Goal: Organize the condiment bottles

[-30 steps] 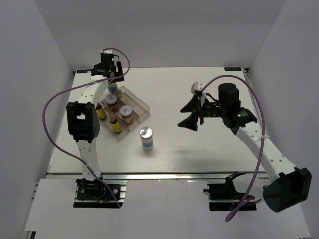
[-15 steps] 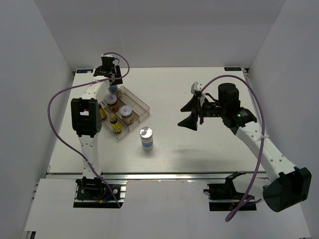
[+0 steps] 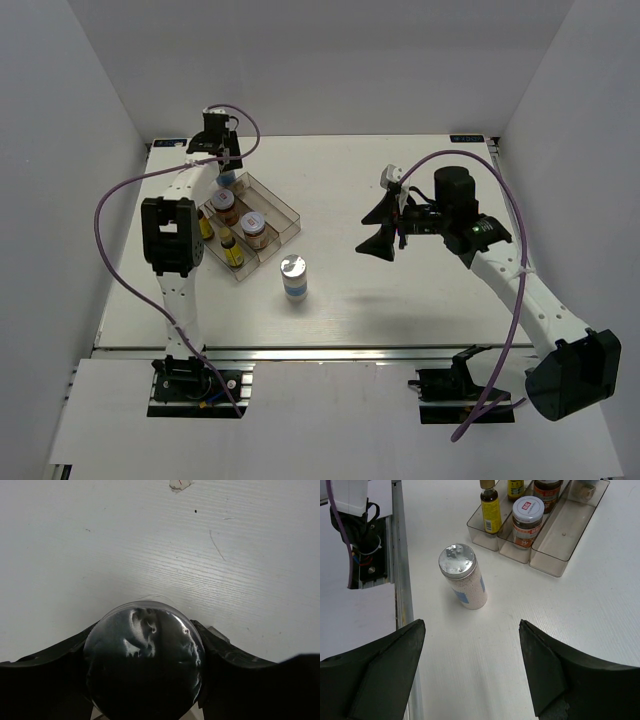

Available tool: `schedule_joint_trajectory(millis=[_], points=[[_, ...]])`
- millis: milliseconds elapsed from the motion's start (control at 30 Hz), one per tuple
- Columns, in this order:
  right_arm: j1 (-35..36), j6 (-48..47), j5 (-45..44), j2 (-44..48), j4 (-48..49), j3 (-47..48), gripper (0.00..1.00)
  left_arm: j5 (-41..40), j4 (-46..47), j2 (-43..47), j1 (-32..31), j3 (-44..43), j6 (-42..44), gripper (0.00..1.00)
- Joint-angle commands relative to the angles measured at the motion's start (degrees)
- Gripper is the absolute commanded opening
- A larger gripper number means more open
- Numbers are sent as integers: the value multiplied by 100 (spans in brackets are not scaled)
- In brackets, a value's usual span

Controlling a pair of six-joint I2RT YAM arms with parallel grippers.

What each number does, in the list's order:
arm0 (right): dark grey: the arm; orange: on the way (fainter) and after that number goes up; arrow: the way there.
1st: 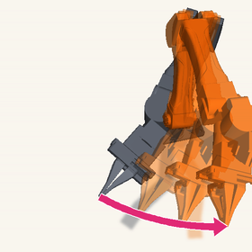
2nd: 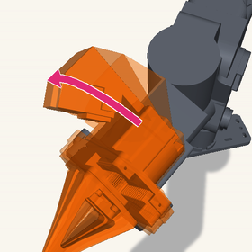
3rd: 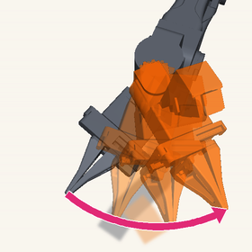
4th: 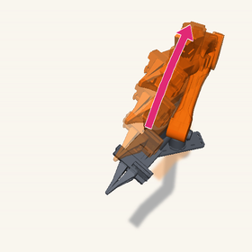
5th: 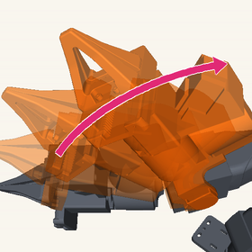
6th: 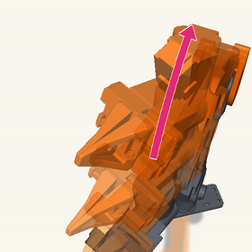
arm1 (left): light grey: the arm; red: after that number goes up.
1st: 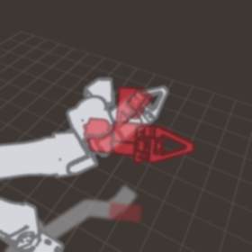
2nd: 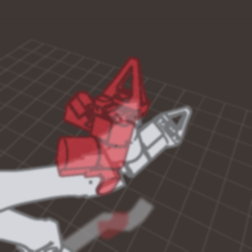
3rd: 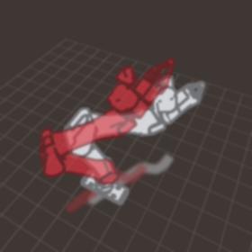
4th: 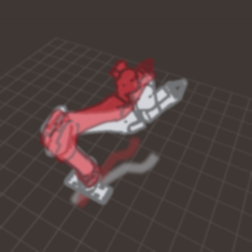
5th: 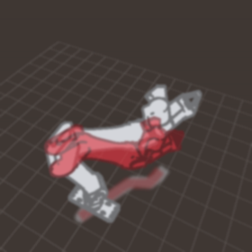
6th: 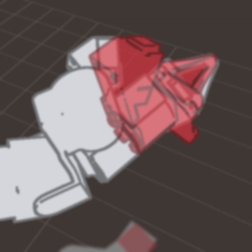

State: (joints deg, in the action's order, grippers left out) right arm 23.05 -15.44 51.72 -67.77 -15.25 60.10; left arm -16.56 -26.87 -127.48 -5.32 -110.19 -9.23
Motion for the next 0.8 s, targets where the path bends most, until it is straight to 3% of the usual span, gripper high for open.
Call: schedule_joint_trajectory(millis=[0,300,467,767], points=[[33,-55,57,-26,48,-50,81,74,174,969,14,-37,132,26],[33,-55,66,-17,22,-59,80,407,577,2077,14,375,220,11],[33,-64,75,-43,22,-59,79,916,271,2298,14,411,264,3],[24,-47,75,-79,13,-59,79,1567,-11,2395,5,806,264,1]])
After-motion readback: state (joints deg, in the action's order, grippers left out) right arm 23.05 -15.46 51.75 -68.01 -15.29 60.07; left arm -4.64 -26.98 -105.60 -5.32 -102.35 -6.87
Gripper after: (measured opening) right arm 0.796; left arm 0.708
